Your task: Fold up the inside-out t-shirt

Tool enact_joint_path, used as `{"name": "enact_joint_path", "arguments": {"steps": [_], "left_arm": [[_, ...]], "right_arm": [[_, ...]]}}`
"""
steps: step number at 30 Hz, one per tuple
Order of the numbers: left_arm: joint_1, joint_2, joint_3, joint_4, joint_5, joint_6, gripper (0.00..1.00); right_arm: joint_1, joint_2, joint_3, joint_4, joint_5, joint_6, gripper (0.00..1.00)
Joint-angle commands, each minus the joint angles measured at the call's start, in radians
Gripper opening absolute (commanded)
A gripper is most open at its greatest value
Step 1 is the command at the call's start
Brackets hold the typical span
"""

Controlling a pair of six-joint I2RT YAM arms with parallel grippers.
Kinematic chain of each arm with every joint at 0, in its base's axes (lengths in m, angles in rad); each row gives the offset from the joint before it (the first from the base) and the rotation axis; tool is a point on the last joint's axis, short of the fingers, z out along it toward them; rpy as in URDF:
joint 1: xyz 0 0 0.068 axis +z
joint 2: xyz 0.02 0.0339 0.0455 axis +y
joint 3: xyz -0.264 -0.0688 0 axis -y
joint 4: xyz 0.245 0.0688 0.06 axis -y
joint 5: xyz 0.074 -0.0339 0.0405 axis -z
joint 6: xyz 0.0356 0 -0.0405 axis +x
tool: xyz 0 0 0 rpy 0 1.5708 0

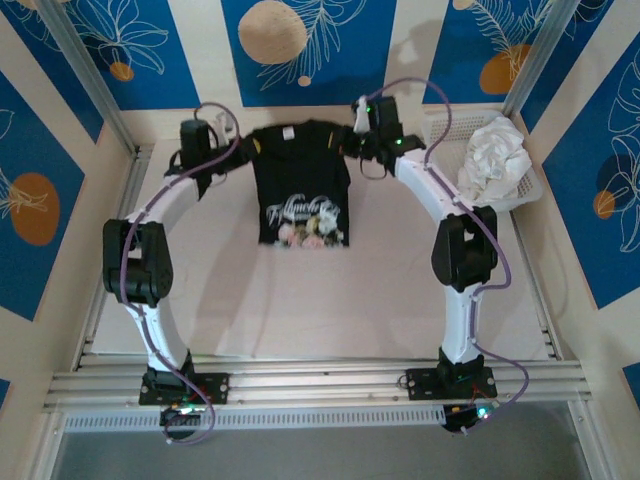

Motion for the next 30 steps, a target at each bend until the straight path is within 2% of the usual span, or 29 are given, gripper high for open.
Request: {"name": "enact_joint_path", "arguments": {"steps": [1, 3, 6, 9, 14, 19, 24, 30], "left_arm": [[0.007, -0.066, 0.080, -0.032, 0.004, 0.009, 0.00], [0.003, -0.098, 0.047, -0.009, 0.010, 0.016, 0.00], [-0.005, -0.156, -0.108, 0.100, 0.028, 0.008, 0.00], [-0.012, -0.222, -0.317, 0.229, 0.046, -0.013, 0.00], [-0.034, -0.386, -0.721, 0.461, 0.077, -0.102, 0.00], [-0.069, -0.608, -1.001, 0.491, 0.083, -0.130, 0.00], [-0.098, -0.698, -1.075, 0.350, 0.024, -0.093, 0.00], [-0.097, -0.594, -0.964, 0.262, -0.035, -0.004, 0.00]], "right_arm": [[-0.008, -0.041, 0.109, -0.023, -0.049, -0.081, 0.00], [-0.007, -0.067, 0.092, -0.016, -0.072, -0.102, 0.00], [0.003, -0.127, -0.035, 0.036, -0.105, -0.113, 0.00], [0.019, -0.199, -0.216, 0.083, -0.120, -0.105, 0.00], [0.074, -0.378, -0.626, 0.181, -0.135, -0.030, 0.00], [0.147, -0.522, -0.905, 0.188, -0.106, 0.048, 0.01], [0.181, -0.561, -0.991, 0.147, -0.063, 0.119, 0.02], [0.143, -0.451, -0.894, 0.063, -0.024, 0.110, 0.04]]}}
